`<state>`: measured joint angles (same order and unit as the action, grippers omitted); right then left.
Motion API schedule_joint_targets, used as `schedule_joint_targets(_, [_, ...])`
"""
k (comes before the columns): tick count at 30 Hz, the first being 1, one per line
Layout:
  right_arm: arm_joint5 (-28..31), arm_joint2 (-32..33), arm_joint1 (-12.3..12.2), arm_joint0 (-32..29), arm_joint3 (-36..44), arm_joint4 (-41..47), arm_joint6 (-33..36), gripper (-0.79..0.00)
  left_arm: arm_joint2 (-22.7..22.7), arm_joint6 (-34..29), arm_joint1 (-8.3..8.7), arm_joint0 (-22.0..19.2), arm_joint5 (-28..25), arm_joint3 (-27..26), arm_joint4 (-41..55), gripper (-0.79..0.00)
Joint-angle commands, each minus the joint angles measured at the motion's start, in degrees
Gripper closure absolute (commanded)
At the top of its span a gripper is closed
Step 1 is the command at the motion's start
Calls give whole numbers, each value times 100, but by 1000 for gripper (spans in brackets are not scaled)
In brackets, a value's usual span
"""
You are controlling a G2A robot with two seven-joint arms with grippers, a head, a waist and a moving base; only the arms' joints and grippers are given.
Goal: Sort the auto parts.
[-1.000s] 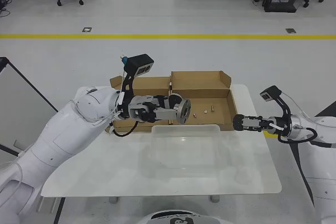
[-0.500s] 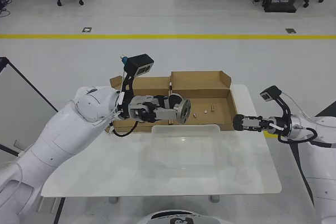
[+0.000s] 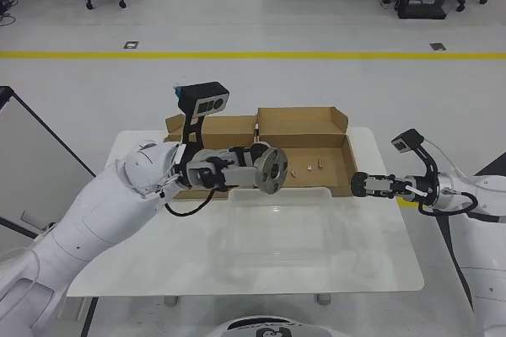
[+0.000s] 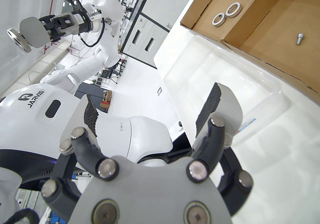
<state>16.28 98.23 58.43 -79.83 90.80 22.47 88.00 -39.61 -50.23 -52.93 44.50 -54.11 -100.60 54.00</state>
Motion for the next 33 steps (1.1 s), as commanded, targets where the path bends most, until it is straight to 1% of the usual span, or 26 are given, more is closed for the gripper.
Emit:
schedule_joint_targets(1, [0,0,0,0,0,0,0,-785,-12,-64,-23,37,69,-166,348,0])
schedule_joint_targets(4, [0,0,0,0,0,0,0,-785,-76,-219,-68,99,223,-357,792,0])
schedule_joint_targets(8, [0,0,0,0,0,0,0,-785,-274,-450,-160,246,453,-583,1342,0])
schedule_joint_targets(11, [0,0,0,0,0,0,0,-785,-536,-689,-253,390,692,-626,1636,0])
schedule_joint_targets(15, [0,0,0,0,0,0,0,-785,-949,-1044,-424,634,1046,-620,2039,0])
schedule_joint_targets(19, [0,0,0,0,0,0,0,-785,-1346,-1441,-659,918,1443,-596,2586,0])
schedule_joint_targets(23, [0,0,0,0,0,0,0,-785,-1782,-1836,-938,1189,1838,-396,3118,0])
schedule_joint_targets(26, [0,0,0,0,0,0,0,-785,-2097,-2101,-1156,1329,2103,-258,3218,0])
schedule_joint_targets(33, [0,0,0,0,0,0,0,-785,-2538,-2623,-1658,1588,2626,-27,3463,0])
